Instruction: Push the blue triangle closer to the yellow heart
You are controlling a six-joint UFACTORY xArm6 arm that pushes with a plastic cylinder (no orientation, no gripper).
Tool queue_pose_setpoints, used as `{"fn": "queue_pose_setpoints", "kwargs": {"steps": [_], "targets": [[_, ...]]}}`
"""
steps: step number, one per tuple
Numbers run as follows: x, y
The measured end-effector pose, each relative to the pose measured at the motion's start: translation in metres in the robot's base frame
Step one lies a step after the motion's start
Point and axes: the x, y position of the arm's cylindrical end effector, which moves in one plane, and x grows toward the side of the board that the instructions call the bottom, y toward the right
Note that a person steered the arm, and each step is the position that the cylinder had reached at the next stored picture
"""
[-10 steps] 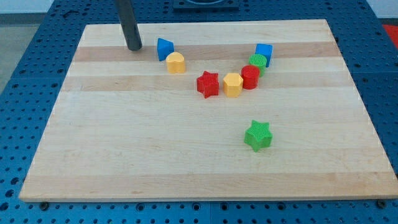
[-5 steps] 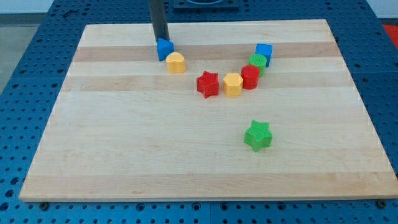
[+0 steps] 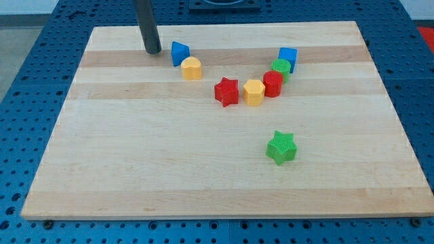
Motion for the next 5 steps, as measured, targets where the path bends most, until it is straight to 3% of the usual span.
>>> {"fn": "queue_pose_setpoints", "kwargs": {"steps": [5], "targets": [[-0.001, 0.041]]}}
